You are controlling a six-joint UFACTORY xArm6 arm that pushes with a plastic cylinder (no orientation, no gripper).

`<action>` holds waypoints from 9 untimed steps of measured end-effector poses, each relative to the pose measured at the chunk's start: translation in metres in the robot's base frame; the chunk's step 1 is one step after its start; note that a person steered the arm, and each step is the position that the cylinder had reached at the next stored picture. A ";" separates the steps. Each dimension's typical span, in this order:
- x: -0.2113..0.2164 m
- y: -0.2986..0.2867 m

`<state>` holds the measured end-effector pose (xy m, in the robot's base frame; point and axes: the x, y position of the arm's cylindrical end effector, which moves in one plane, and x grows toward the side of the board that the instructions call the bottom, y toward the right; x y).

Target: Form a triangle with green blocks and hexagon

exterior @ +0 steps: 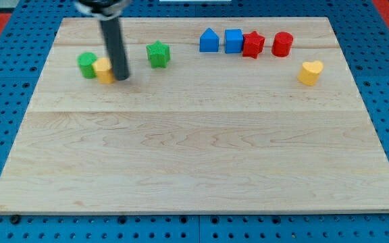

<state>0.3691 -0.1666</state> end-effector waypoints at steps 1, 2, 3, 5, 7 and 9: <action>-0.001 -0.024; -0.020 -0.004; -0.059 -0.013; -0.011 -0.082; -0.011 -0.046; -0.025 0.150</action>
